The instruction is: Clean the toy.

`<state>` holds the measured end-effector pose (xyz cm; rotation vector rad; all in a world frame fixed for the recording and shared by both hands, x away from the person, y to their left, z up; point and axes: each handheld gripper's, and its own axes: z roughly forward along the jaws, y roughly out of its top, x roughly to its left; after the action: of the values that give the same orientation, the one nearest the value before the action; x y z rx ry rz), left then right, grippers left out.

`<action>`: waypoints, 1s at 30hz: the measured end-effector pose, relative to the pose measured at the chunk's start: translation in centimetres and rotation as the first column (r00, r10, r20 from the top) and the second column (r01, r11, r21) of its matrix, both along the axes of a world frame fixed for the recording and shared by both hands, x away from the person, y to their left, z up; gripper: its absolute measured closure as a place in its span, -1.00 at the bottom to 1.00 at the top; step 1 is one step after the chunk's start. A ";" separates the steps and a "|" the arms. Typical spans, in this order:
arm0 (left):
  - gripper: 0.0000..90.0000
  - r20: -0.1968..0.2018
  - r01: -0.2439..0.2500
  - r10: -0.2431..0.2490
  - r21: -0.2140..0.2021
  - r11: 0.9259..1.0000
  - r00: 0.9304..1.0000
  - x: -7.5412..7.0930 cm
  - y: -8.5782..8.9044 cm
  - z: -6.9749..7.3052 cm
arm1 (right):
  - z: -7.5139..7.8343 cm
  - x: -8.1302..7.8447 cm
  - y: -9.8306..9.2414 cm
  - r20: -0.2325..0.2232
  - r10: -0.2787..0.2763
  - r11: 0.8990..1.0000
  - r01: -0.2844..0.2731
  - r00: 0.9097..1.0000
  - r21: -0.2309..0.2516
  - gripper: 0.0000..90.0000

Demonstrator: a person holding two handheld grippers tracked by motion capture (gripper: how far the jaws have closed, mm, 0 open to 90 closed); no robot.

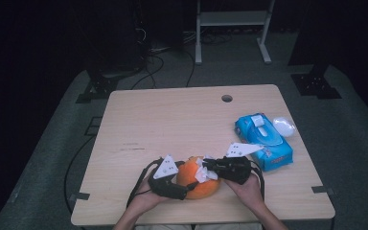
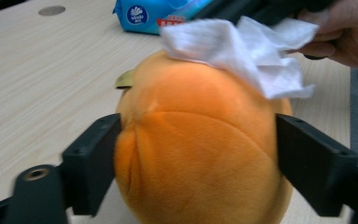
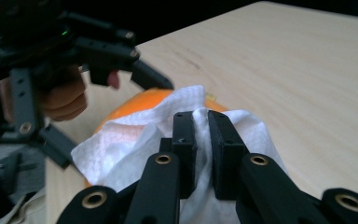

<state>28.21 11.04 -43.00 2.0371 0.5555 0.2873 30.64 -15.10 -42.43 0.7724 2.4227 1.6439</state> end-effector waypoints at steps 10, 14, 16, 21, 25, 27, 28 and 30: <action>-0.38 -0.008 -0.012 0.012 -0.023 1.000 1.000 0.1 0.0 -0.5 | 0.5 -0.5 0.2 0.033 0.018 1.000 -0.018 0.999 -0.010 0.80; -0.18 0.110 -0.088 0.090 -0.018 0.996 0.990 -0.4 -0.6 0.1 | 1.6 -0.5 0.4 0.066 0.014 1.000 -0.016 0.998 0.026 0.80; -0.18 0.122 -0.096 0.097 -0.013 0.995 0.988 -0.4 -0.9 0.1 | 1.9 -0.4 0.4 0.065 0.015 0.999 -0.017 0.998 0.037 0.80; -0.53 0.057 -0.046 0.047 -0.023 0.999 0.997 -0.3 -0.8 -0.1 | 0.9 0.6 -0.7 0.028 -0.064 0.998 0.064 0.998 0.011 0.80; -0.52 0.057 -0.071 0.072 -0.021 0.997 0.996 -0.3 -0.7 -0.3 | 1.0 -0.2 -0.1 0.065 -0.053 0.999 0.053 0.996 0.004 0.80; -0.50 0.058 -0.084 0.085 -0.008 0.996 0.995 -0.3 -0.8 -0.3 | 1.3 -1.1 1.2 0.110 -0.020 1.000 0.022 0.994 -0.017 0.80; -0.50 0.058 -0.083 0.083 -0.006 0.997 0.995 -0.3 -0.8 -0.4 | 1.3 -1.5 1.7 0.134 -0.007 1.000 0.011 0.991 -0.029 0.80; -0.51 0.051 -0.076 0.076 -0.010 0.997 0.996 -0.3 -0.6 -0.4 | 1.2 -1.7 2.2 0.144 0.013 1.000 -0.010 0.989 -0.025 0.80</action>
<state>27.90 10.49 -43.40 1.9976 0.6021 0.3817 28.92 -12.93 -41.19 0.6139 2.3471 1.6114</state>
